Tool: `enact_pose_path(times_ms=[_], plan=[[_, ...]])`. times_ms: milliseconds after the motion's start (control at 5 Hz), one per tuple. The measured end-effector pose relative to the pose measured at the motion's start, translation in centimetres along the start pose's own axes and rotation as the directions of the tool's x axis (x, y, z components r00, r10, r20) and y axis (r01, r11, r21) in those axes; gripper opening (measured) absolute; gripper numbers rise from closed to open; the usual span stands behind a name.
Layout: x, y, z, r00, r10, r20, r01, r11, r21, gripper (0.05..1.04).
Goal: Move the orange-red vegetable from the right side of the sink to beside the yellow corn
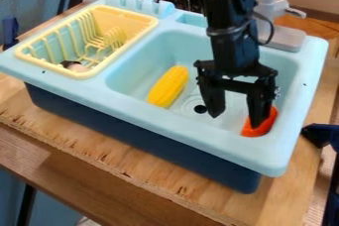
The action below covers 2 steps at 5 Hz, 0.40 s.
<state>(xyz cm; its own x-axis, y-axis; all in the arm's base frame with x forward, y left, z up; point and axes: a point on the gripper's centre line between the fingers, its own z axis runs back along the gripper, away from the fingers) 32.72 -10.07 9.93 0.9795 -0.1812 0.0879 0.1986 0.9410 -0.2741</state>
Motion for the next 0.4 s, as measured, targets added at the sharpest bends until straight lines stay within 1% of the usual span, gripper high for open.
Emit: enact_pose_path(times_ms=[200, 400], plan=[[0.41, 1.38, 0.42, 1.0, 0.023, 0.017, -0.024, 1.0, 0.015, 1.001], [0.74, 2.06, -0.41, 0.999, 0.046, 0.016, -0.046, 0.999, 0.004, 1.0]])
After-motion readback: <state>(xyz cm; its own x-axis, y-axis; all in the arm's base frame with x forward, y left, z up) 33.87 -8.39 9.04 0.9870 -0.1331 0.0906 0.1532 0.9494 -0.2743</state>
